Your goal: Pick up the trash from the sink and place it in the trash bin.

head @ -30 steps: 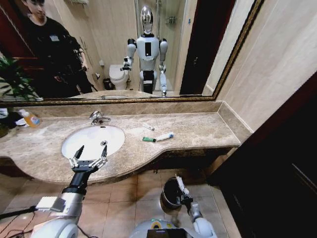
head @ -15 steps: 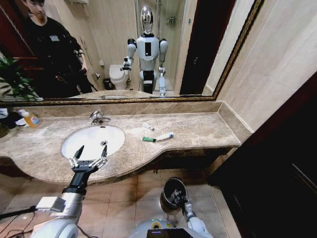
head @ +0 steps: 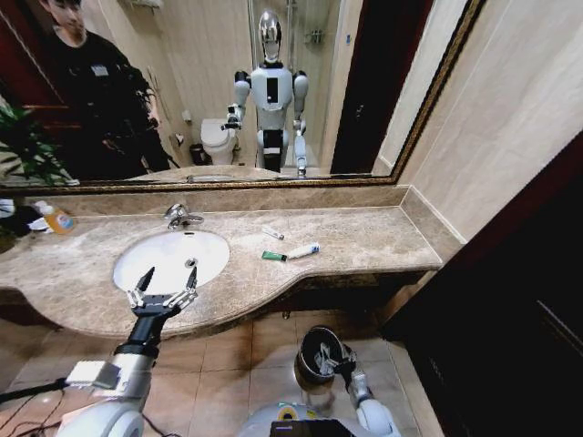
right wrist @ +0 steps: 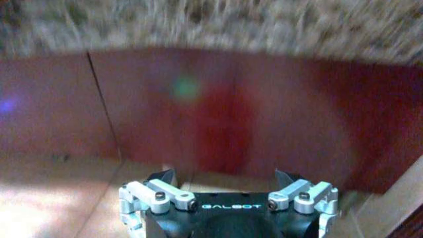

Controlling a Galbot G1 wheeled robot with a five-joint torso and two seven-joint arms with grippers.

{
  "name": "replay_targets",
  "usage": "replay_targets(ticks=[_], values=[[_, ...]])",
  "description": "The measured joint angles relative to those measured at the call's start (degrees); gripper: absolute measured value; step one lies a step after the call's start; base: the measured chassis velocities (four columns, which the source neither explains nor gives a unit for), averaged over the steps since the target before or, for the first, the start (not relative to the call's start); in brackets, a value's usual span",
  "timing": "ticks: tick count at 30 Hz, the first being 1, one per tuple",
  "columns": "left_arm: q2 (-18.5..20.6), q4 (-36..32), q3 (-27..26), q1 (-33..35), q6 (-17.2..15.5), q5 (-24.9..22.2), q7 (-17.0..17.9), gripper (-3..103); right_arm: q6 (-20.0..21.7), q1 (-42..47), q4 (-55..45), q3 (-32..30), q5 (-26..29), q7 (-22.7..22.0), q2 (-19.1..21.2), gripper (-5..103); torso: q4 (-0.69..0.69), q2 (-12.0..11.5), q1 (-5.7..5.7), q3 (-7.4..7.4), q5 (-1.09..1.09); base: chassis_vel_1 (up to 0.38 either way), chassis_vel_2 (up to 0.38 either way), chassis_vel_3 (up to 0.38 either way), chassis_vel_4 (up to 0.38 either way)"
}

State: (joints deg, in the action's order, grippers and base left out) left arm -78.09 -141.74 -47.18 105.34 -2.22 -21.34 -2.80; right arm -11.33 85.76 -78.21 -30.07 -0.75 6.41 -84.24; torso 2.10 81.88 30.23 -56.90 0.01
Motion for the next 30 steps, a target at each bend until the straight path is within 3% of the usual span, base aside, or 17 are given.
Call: replay_targets(ticks=[7,10,11,15,21,24,30], values=[[0.00,0.00,0.00,0.00,0.00,0.00,0.00,100,0.11,4.21,-12.62,-2.36,2.93,2.20,3.21,100,0.00,0.00,0.00,0.00,-0.01,0.000,0.000,0.000,0.000],[0.00,-0.01,0.00,0.00,0.00,0.00,0.00,100,1.38,5.09,-22.42,-5.23,3.21,7.98,4.95,100,0.00,0.00,0.00,0.00,-0.01,0.000,0.000,0.000,0.000],[0.00,-0.01,0.00,0.00,0.00,0.00,0.00,100,1.38,5.09,-22.42,-5.23,3.21,7.98,4.95,100,0.00,0.00,0.00,0.00,-0.01,0.000,0.000,0.000,0.000],[0.00,0.00,0.00,0.00,0.00,0.00,0.00,100,6.70,4.88,-34.73,-6.52,4.66,12.81,5.68,100,0.00,0.00,0.00,0.00,-0.01,0.000,0.000,0.000,0.000],[0.00,-0.01,0.00,0.00,0.00,0.00,0.00,100,12.87,-1.90,-38.52,-5.98,4.50,18.23,6.84,100,0.00,0.00,0.00,0.00,-0.01,0.000,0.000,0.000,0.000],[0.00,0.00,0.00,-0.01,0.00,0.00,0.01,100,16.12,-11.55,-35.91,-4.26,4.79,26.29,12.16,100,0.02,0.00,0.00,0.00,0.00,0.000,0.000,0.000,0.000],[0.00,-0.01,0.00,-0.01,0.00,0.00,0.00,100,20.00,-18.26,-31.94,-1.43,7.08,29.71,18.39,100,0.01,0.00,0.01,-0.01,0.00,0.000,0.000,0.000,0.000]])
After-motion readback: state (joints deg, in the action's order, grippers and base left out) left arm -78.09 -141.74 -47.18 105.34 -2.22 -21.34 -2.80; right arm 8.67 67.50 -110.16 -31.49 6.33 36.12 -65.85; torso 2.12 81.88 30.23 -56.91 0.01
